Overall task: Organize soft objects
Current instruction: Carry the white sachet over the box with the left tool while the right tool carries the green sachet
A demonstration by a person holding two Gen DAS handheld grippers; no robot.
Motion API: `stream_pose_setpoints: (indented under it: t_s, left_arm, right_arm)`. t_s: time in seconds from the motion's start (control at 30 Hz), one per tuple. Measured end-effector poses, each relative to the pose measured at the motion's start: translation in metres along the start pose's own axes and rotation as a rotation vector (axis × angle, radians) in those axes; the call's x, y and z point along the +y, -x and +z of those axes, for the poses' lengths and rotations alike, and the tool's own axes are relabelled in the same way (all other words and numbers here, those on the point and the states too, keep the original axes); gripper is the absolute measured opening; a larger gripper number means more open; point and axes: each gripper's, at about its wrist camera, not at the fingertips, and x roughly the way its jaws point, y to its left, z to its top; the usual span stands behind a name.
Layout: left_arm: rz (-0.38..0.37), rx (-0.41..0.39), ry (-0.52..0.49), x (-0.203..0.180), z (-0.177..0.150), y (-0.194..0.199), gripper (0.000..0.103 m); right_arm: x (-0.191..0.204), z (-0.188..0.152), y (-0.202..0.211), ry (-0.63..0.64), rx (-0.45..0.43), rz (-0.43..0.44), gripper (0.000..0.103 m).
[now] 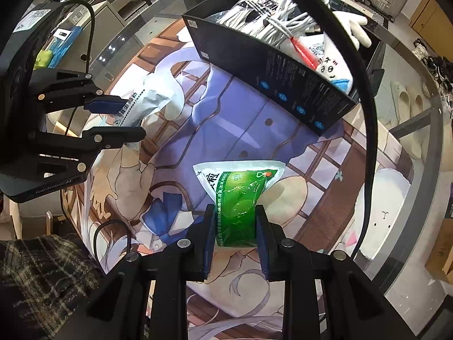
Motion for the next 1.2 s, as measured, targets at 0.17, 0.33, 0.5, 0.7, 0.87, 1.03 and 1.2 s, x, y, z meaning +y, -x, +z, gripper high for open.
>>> stream_pose_setpoints:
  t_s: [0.17,0.33,0.5,0.7,0.87,1.03,1.2]
  left_arm:
    - [0.010,-0.025,0.004,0.006,0.009,0.011,0.024]
    - [0.023,-0.030,-0.012,0.009,0.017,0.018,0.024]
    - [0.034,-0.061,0.000,0.016,0.028,0.029,0.024]
    - [0.053,-0.095,0.007,0.025,0.042,0.043,0.024]
    - [0.056,-0.115,0.019,0.031,0.053,0.047,0.024]
    - [0.057,-0.133,0.024,0.038,0.060,0.050,0.024]
    - [0.058,-0.146,0.033,0.043,0.069,0.051,0.024]
  right_arm:
    - [-0.007,0.004,0.022,-0.008,-0.032,0.003,0.026]
    - [-0.009,0.009,0.038,-0.008,-0.063,-0.007,0.026]
    - [-0.009,0.023,0.049,-0.015,-0.098,-0.013,0.026]
    - [-0.015,0.036,0.061,-0.021,-0.130,-0.013,0.026]
    - [-0.022,0.045,0.066,-0.037,-0.159,-0.009,0.026]
    - [-0.029,0.054,0.069,-0.049,-0.179,-0.006,0.026]
    - [-0.036,0.062,0.072,-0.064,-0.200,0.002,0.026]
